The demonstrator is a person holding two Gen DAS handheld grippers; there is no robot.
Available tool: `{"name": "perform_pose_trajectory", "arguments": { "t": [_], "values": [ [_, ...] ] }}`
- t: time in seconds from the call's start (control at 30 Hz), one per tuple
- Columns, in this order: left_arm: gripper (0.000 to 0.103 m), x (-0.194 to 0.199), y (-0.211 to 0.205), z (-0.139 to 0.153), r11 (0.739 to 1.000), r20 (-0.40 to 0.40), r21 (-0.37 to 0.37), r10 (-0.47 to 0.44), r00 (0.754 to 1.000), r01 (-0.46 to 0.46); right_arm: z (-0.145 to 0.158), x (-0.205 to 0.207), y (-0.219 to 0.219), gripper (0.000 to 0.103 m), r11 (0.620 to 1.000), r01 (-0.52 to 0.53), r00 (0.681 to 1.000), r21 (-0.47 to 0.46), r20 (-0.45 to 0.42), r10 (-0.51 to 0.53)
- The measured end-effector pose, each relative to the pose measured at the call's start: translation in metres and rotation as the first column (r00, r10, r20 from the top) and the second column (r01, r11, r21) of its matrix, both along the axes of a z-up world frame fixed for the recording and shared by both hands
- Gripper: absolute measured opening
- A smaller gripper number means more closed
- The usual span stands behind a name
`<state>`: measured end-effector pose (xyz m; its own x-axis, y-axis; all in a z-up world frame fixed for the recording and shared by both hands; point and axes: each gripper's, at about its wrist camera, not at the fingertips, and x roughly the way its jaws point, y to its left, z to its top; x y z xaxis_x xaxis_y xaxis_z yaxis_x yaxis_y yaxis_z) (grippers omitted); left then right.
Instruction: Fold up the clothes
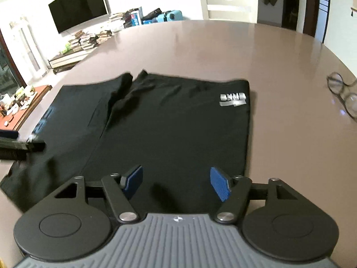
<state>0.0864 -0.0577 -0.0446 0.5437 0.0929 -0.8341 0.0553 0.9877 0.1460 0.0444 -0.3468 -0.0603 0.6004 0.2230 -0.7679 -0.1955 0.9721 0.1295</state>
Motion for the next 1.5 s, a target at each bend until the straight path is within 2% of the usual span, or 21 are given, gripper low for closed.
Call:
{"name": "perform_pose_trajectory", "arguments": {
  "t": [0.2,0.3,0.47,0.73,1.13,1.37,1.4,1.47,1.5],
  "values": [
    [0.103,0.010,0.004,-0.012,0.999,-0.029,0.037,0.031,0.999,-0.029,-0.007,0.005,0.008,0.076,0.995,-0.053,0.998,-0.082,0.017,0.054],
    [0.103,0.011,0.007,-0.015,0.999,-0.025,0.023,0.028,0.999,-0.028,-0.009,0.006,0.015,0.084,0.990,-0.062,0.998,-0.126,0.018,0.065],
    [0.103,0.004,0.016,-0.023,1.000,-0.023,-0.015,0.011,1.000,-0.011,-0.011,0.010,0.020,0.096,0.991,-0.002,1.000,-0.133,0.000,0.002],
    [0.103,0.009,0.036,-0.031,0.997,-0.022,-0.079,-0.028,0.999,0.026,-0.014,0.013,0.024,0.103,0.988,0.069,0.997,-0.141,-0.022,-0.073],
    [0.103,0.002,0.036,-0.026,0.991,-0.034,-0.123,-0.050,0.998,0.045,-0.015,0.009,0.023,0.103,0.984,0.113,0.993,-0.141,-0.021,-0.117],
    [0.102,0.002,0.037,-0.024,0.993,-0.043,-0.114,-0.035,0.998,0.029,-0.012,0.008,0.025,0.103,0.981,0.131,0.990,-0.142,-0.035,-0.137],
    [0.102,0.002,0.037,-0.023,0.994,-0.037,-0.107,-0.032,0.999,0.027,-0.011,0.009,0.024,0.101,0.980,0.140,0.989,-0.140,-0.038,-0.146],
    [0.102,0.004,0.040,-0.016,0.994,-0.017,-0.106,-0.011,1.000,0.009,-0.006,0.005,0.021,0.091,0.979,0.165,0.985,-0.116,-0.026,-0.169],
    [0.102,0.007,0.040,-0.014,0.994,-0.014,-0.108,-0.008,1.000,0.007,0.000,0.005,0.018,0.082,0.981,0.178,0.984,-0.078,0.005,-0.179]
  ]
}}
